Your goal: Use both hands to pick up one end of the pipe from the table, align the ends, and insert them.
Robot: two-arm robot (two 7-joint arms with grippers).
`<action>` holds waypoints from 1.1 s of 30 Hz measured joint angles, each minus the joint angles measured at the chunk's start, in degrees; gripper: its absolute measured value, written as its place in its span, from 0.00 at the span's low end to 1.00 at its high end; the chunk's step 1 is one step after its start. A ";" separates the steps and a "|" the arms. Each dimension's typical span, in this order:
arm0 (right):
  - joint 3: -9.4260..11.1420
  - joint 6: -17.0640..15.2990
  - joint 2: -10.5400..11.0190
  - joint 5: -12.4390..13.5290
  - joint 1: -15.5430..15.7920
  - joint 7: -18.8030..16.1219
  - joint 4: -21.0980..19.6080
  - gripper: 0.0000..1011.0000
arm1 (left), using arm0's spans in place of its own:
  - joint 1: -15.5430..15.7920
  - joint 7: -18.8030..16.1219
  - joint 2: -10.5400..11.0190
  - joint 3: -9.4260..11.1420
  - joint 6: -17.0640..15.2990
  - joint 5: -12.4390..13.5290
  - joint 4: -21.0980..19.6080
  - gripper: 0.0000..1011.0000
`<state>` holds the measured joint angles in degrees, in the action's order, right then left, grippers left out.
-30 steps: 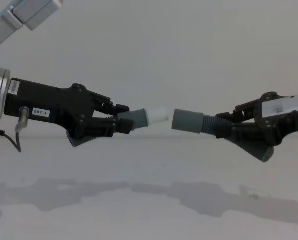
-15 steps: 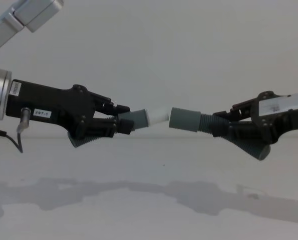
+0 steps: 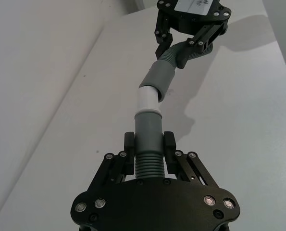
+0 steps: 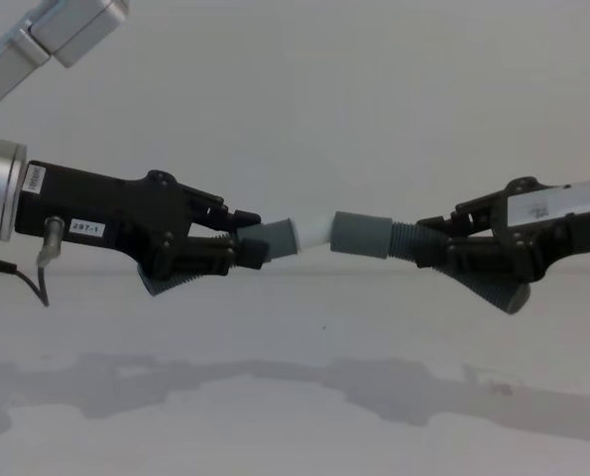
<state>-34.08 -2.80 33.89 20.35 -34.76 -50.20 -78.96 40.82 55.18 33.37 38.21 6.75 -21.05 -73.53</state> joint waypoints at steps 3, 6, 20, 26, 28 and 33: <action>-0.14 0.20 0.01 0.12 -0.10 0.00 0.03 0.26 | 0.02 -0.03 0.08 0.18 0.02 -0.07 -0.12 0.34; -0.25 0.43 0.06 0.22 -0.22 -0.01 0.03 0.26 | 0.04 -0.03 0.17 0.35 0.02 -0.17 -0.30 0.34; -0.87 1.47 0.65 0.59 -0.71 -0.46 -0.03 0.26 | 0.15 0.80 0.82 1.30 0.02 -0.75 -1.31 0.34; -1.30 2.35 0.89 0.79 -1.09 -1.36 0.06 0.26 | 0.18 1.45 1.28 1.73 0.02 -1.03 -1.87 0.34; -1.41 2.59 0.94 0.86 -1.19 -1.66 0.12 0.26 | 0.19 1.60 1.42 1.84 0.02 -1.11 -2.04 0.34; -1.82 3.36 1.12 1.25 -1.40 -2.71 0.21 0.26 | 0.20 2.11 1.84 2.24 0.01 -1.33 -2.59 0.34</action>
<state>-35.90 0.56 35.02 21.60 -36.16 -52.91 -78.75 41.01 57.29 35.21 40.45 6.76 -22.39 -76.11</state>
